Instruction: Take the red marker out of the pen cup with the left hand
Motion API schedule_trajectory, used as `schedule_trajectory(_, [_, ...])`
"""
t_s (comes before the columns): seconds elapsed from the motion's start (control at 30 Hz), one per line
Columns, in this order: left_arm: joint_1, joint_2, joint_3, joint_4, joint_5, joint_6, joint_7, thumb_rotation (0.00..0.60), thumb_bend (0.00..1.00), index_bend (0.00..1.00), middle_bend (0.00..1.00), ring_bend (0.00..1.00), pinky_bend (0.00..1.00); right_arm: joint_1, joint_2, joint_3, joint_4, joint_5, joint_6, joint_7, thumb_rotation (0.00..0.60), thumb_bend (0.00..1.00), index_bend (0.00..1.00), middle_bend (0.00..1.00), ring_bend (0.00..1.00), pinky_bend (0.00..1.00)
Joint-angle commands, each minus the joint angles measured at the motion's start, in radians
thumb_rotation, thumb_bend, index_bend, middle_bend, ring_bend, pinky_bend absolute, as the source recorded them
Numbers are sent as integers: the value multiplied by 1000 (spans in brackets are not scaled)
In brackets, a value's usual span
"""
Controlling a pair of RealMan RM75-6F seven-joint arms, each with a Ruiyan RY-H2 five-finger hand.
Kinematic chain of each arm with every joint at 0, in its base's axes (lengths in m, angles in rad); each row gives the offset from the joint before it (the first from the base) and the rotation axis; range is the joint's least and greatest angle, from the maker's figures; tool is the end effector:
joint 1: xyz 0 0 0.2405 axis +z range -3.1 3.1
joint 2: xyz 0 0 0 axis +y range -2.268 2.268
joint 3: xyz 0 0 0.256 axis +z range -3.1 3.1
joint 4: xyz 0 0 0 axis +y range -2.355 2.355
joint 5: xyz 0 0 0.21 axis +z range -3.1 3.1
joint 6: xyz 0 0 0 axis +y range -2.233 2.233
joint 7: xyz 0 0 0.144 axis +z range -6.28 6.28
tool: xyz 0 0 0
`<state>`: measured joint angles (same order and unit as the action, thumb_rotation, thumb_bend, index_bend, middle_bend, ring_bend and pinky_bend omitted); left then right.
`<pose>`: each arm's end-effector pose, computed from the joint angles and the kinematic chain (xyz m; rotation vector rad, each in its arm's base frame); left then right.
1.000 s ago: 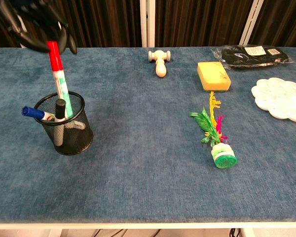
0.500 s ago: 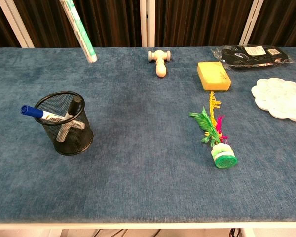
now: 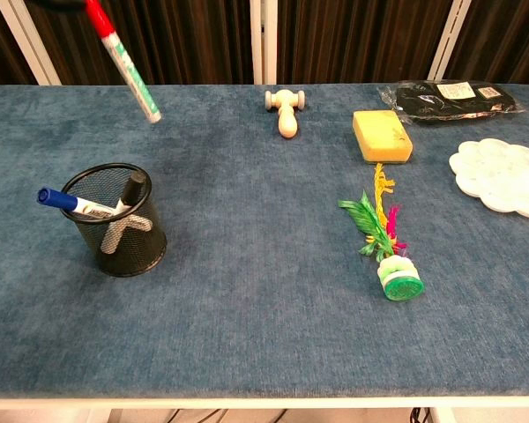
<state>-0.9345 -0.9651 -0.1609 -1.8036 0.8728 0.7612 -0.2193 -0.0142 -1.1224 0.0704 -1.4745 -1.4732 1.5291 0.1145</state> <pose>-0.1212 0.3768 0.1303 -1.6847 -1.4175 -1.0573 -0.3522 -0.1529 0.1836 1.2647 -0.9011 0.8488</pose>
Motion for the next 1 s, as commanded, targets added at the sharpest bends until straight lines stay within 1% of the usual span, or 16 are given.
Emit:
schedule_trajectory(0.03, [23, -89, 3, 98, 29, -37, -36, 600, 408, 662, 213, 0, 79, 1, -1, 0, 0, 2, -2, -1, 600, 236, 0, 0, 0, 0])
schedule_trajectory(0.27, [37, -204, -2, 221, 81, -68, -58, 600, 408, 663, 217, 0, 75, 2, 1, 2, -2, 6, -6, -4, 600, 236, 0, 0, 0, 0])
schedule_trajectory(0.33, [42, -223, -1, 245, 88, -77, -60, 600, 407, 633, 217, 0, 73, 2, 2, 2, -1, 8, -8, -2, 600, 236, 0, 0, 0, 0])
schedule_trajectory(0.4, [46, -233, -1, 263, 95, -84, -58, 600, 396, 550, 215, 0, 71, 3, 3, 3, 1, 10, -10, 1, 600, 237, 0, 0, 0, 0])
schedule_trajectory(0.47, [54, -237, -3, 272, 111, -76, -55, 600, 357, 407, 206, 0, 69, 3, 4, 3, 2, 11, -11, 3, 600, 237, 0, 0, 0, 0])
schedule_trajectory(0.57, [68, -231, 8, 277, 165, -50, -23, 600, 282, 122, 186, 0, 63, 2, 4, 3, 3, 10, -9, 7, 600, 236, 0, 0, 0, 0])
schedule_trajectory(0.63, [83, -233, 17, 283, 202, -3, 20, 600, 252, 22, 174, 0, 62, 2, 2, 2, 6, 11, -12, 7, 600, 237, 0, 0, 0, 0])
schedule_trajectory(0.7, [103, -238, 19, 283, 228, 53, 48, 600, 235, 0, 158, 0, 62, 3, 0, 2, 8, 13, -14, 7, 600, 236, 0, 0, 0, 0])
schedule_trajectory(0.83, [141, -223, 13, 265, 253, 121, 62, 600, 227, 0, 112, 0, 63, 5, -4, 2, 7, 13, -16, 0, 600, 236, 0, 0, 0, 0])
schedule_trajectory(1.0, [197, -161, 13, 224, 273, 184, 68, 600, 223, 0, 75, 0, 64, 7, -1, 4, -5, 8, -12, -9, 600, 236, 0, 0, 0, 0])
